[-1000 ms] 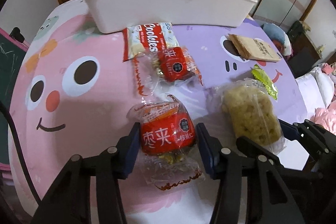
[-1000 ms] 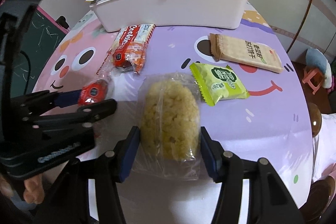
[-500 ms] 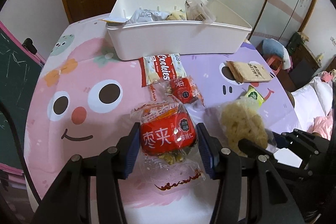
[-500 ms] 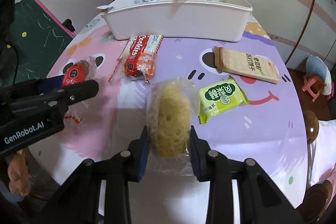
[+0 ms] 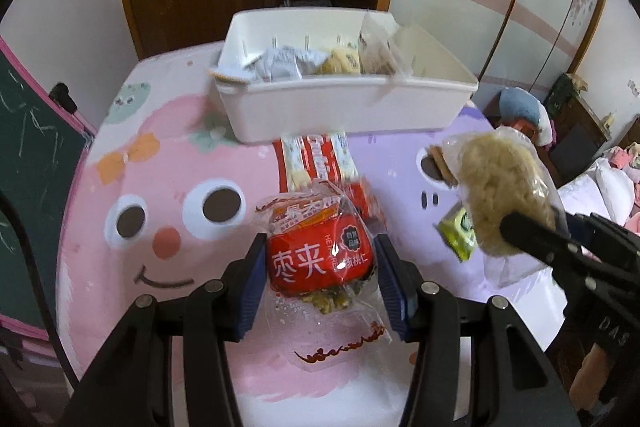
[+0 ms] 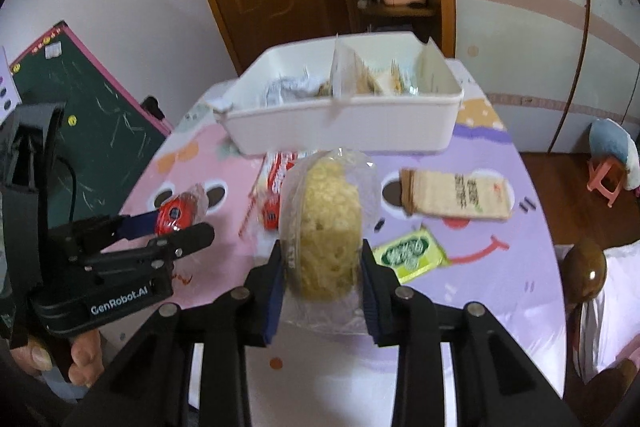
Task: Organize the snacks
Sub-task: 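Lift both snacks over the white basket and release them inside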
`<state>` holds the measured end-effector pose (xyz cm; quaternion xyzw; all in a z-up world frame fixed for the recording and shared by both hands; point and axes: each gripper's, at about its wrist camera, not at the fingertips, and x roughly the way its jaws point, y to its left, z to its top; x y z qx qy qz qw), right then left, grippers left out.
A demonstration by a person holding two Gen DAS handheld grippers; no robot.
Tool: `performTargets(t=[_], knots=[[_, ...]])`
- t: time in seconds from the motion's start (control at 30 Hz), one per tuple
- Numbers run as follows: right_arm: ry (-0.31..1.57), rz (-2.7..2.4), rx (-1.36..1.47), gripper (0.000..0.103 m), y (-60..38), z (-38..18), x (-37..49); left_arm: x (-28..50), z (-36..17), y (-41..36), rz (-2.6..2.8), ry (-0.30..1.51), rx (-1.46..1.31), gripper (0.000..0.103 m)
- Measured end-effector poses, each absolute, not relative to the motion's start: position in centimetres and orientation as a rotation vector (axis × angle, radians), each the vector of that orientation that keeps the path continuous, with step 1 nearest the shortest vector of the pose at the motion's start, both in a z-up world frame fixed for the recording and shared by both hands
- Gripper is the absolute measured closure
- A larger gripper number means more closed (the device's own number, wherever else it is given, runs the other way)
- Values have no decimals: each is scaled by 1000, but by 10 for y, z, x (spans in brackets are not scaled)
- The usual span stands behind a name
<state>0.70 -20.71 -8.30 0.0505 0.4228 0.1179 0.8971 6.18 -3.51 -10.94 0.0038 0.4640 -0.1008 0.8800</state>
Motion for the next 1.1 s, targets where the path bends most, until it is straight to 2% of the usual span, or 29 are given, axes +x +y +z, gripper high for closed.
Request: performTargets(t=[0.27,0.5,0.73,1.1], knots=[[798,249,61,70,-210,-49,62,100,-56,-29,-178,858,54,53],[830,203,95,70,-223,-49,146,166,-26,-26,-149,828,73,52],[888,198,98,70,-211,-72,210,242,-32,-32,-100,860,95,52],[888,176,50,70,-188,-99,239,313,-67,-43,-61,933,62,52]])
